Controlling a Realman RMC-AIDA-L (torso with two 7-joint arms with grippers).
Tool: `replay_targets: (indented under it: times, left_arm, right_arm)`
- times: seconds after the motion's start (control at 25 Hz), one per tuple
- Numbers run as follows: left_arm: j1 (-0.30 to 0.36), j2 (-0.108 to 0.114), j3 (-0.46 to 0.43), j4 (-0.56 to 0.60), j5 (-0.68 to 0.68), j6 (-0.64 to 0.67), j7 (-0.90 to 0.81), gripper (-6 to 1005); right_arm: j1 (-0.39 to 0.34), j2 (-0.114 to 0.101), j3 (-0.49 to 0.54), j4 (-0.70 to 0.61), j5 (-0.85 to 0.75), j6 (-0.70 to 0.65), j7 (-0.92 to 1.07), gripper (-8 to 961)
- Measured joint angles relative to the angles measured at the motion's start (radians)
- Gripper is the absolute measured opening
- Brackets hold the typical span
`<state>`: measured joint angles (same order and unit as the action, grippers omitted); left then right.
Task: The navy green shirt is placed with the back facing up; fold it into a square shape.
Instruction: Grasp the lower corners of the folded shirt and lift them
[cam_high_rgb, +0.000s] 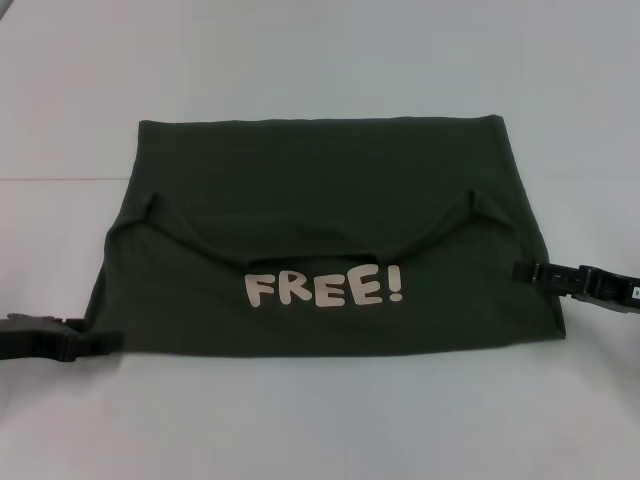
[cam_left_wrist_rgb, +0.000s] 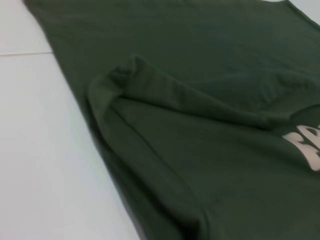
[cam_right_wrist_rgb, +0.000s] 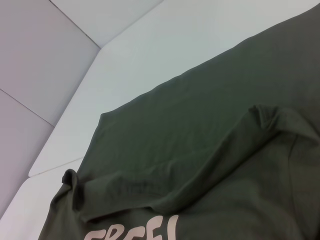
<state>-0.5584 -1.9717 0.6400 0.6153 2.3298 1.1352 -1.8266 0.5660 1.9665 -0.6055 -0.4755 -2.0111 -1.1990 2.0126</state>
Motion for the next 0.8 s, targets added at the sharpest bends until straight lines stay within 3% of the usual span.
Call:
replay_targets:
  times: [0.8]
  left_arm:
    - [-0.005, -0.003, 0.002, -0.011, 0.002, -0.006, -0.050, 680]
  right_arm:
    - [-0.002, 0.005, -0.002, 0.000, 0.000, -0.001, -0.003, 913]
